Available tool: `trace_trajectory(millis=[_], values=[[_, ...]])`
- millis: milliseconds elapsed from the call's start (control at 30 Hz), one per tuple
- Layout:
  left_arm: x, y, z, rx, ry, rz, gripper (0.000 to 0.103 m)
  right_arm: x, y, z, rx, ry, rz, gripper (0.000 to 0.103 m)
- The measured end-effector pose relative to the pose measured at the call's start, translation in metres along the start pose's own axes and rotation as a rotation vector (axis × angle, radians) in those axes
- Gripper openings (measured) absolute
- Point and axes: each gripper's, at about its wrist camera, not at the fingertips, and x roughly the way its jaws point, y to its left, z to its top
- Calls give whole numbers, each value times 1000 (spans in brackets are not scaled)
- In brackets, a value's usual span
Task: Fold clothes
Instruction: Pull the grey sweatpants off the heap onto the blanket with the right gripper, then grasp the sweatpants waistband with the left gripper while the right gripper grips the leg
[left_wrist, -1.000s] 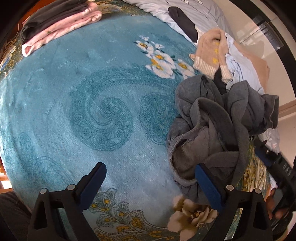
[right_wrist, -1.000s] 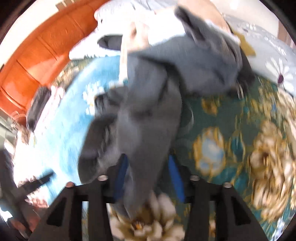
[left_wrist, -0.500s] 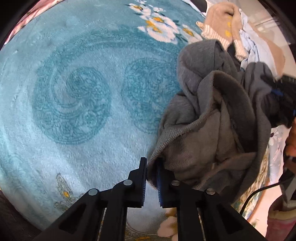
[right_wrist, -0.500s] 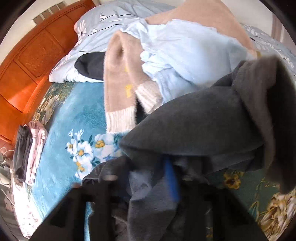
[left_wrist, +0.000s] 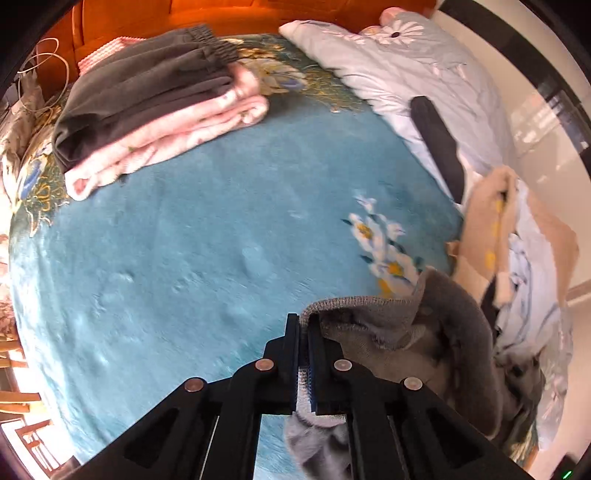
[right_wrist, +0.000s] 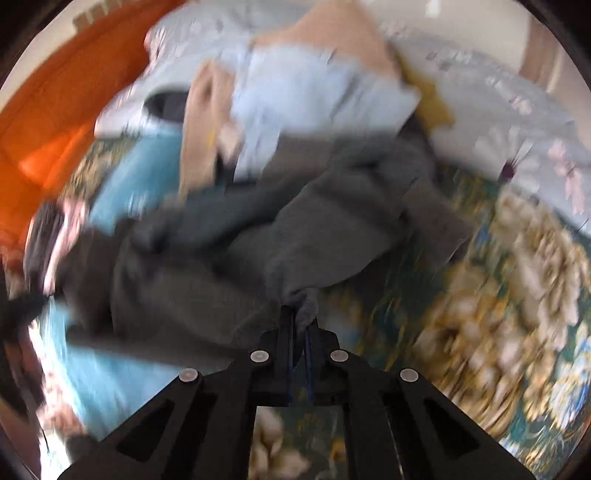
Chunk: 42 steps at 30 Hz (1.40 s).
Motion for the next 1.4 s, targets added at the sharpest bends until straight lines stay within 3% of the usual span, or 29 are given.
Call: trace_trajectory(millis=[133,300,333,467,533,600,667,767,867,933,967,1000,1067,1233,1333,1367,1400], values=[[-4,20,18,-32,-8,5,8,44,19,-23,23,129,61,4],[-19,40,-13,-78,0,-39,45,45,33,-15,-55,135,51,4],[-22,41,-22,-70,-1,-54,49,42,32,-14,-72,135,47,4],[-25,22,-53,52,4,-46,58,27,26,-13,-119,134,29,9],[-14,7,-62,142,12,13,60,16,24,-10,-126,107,24,13],[-2,-4,-69,216,18,85,60,6,23,-5,-128,78,21,13],[9,-2,-70,227,21,141,60,-4,23,-1,-134,39,18,15],[27,4,-69,245,40,237,60,-14,24,10,-176,-40,-30,44],[39,7,-66,249,49,267,59,-13,16,23,-206,-81,-109,49],[43,7,-64,221,55,229,43,-7,11,32,-235,-98,-176,59],[44,7,-63,203,58,208,30,-5,7,36,-254,-101,-199,63],[43,6,-62,188,52,195,18,0,7,40,-279,-99,-216,63],[38,6,-59,161,27,180,10,11,15,48,-350,-94,-230,63],[7,33,-51,6,-64,122,7,47,44,53,-527,-50,-196,63],[-8,51,-49,-62,-99,95,7,67,52,52,-583,-19,-229,62],[-11,55,-50,-73,-105,91,7,70,49,55,-560,-15,-258,55],[-12,57,-52,-78,-109,89,7,73,46,58,-536,-10,-288,23]])
